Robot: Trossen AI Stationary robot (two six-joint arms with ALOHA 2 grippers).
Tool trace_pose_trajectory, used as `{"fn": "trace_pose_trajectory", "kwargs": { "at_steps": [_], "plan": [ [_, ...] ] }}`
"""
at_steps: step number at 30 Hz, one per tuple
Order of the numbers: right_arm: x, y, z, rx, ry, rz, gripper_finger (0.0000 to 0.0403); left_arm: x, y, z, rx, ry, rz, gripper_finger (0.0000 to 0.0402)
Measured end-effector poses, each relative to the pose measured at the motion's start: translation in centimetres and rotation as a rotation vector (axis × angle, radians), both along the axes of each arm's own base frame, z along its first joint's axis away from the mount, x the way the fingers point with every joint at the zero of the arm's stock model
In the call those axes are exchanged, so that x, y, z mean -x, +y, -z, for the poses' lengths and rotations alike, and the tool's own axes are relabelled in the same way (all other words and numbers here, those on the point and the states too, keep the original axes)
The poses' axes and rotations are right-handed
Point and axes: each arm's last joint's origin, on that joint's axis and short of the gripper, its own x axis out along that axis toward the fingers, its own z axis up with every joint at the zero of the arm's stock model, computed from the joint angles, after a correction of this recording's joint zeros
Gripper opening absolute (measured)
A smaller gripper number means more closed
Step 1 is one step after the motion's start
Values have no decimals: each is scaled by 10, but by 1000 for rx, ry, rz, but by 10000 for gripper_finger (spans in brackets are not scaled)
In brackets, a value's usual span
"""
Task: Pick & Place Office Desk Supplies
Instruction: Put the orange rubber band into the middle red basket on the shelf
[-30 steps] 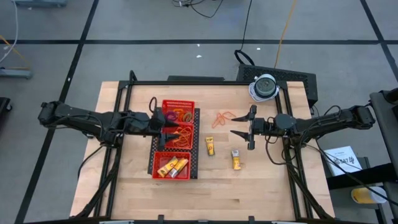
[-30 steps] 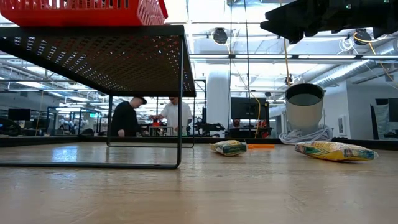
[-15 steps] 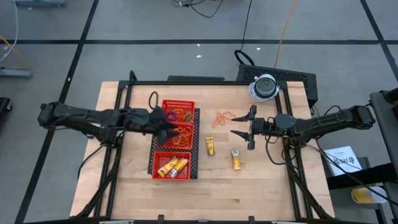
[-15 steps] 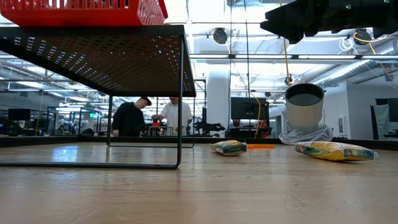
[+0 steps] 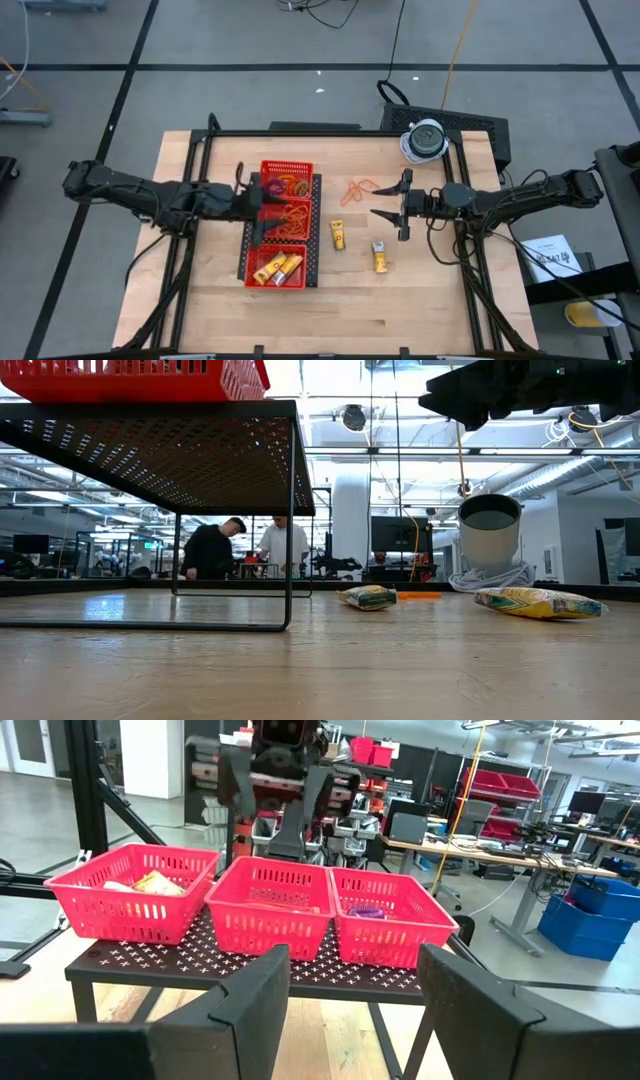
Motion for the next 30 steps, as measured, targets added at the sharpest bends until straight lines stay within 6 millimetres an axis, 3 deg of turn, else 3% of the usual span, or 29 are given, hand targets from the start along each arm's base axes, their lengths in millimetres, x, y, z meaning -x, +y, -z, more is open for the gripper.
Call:
{"fn": "trace_pose_trajectory", "kwargs": {
  "at_steps": [3, 11, 15, 21, 30],
  "plan": [
    [0, 0, 0, 3, 1, 3, 210, 4, 1, -9, 42, -69, -11, 236],
    [0, -2, 1, 11, 8, 79, 210, 52, 13, -29, -2, -98, -32, 237],
    [-2, -4, 5, 5, 35, 117, 210, 64, 18, -35, 23, -165, -55, 237],
    [-16, -16, 27, -57, 154, 179, 210, 61, 24, -11, 27, -138, -120, 237],
    [-31, -52, 75, -117, 418, 351, 210, 55, 37, 22, 102, -147, -269, 237]
  ]
}}
